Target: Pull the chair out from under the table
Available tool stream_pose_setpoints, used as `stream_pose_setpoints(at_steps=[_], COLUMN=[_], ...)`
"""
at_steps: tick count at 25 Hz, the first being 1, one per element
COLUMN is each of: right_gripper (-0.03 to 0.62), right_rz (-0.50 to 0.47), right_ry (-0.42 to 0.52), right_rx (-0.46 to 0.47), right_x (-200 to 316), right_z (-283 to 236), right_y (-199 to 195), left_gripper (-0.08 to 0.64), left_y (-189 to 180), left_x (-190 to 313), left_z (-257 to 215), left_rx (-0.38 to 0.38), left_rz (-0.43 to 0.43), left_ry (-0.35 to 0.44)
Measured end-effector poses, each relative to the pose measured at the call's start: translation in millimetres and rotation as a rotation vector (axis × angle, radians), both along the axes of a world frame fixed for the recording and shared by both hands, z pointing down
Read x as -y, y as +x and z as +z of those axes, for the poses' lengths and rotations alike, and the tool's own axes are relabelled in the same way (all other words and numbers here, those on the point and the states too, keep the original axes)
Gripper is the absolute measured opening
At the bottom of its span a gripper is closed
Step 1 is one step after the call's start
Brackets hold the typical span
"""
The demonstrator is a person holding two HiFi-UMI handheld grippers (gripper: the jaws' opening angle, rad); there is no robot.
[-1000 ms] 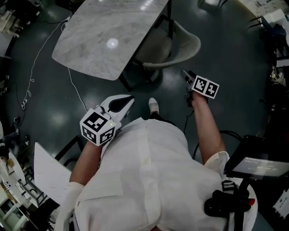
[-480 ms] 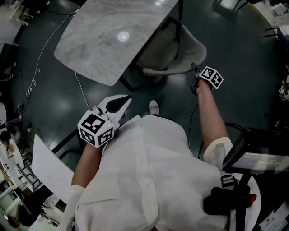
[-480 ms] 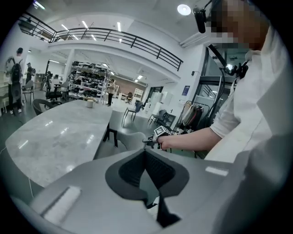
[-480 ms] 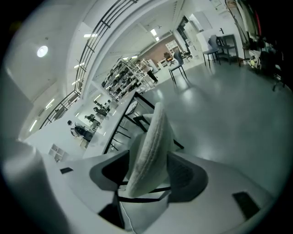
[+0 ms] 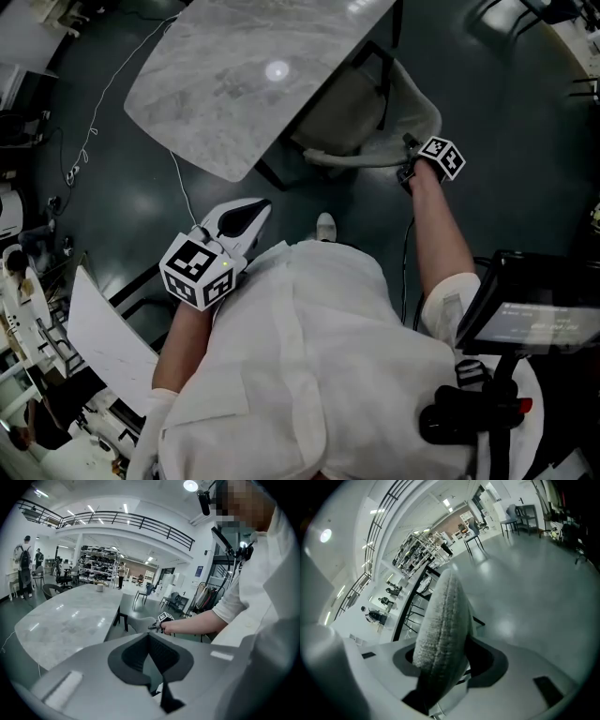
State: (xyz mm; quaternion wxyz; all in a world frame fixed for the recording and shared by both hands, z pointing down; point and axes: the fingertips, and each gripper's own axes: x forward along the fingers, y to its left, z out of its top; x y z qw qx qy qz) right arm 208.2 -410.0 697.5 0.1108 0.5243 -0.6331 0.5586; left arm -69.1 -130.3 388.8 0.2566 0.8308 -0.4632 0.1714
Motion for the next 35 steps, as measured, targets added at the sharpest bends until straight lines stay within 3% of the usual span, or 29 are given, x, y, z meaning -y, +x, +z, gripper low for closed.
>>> stream_pose_setpoints(at_steps=[5, 11, 25, 35], right_gripper=[0.164, 0.103, 0.091, 0.086], right_rz=[0.058, 0.160, 0.208, 0.201], right_ry=[-0.010, -0.045, -0.055, -0.064], right_rx=[-0.019, -0.026, -0.058, -0.091], right_x=[-2.7, 0.6, 17.0, 13.9], right_z=[1.1, -2.3, -12.6, -10.7], right_y=[8.5, 13.9, 24.5, 23.3], left_gripper=[0.008, 0.008, 0.008, 0.008], left_y=[-2.3, -7.4, -22.1, -54.2], left_x=[-4.6, -7.0, 3.2, 33.7], left_z=[-2.2, -3.4, -15.5, -9.0], left_rx=[-0.005, -0.002, 0.004, -0.025], left_rz=[-0.035, -0.017, -0.009, 0.064], left_ry=[0.003, -0.001, 0.023, 0.027])
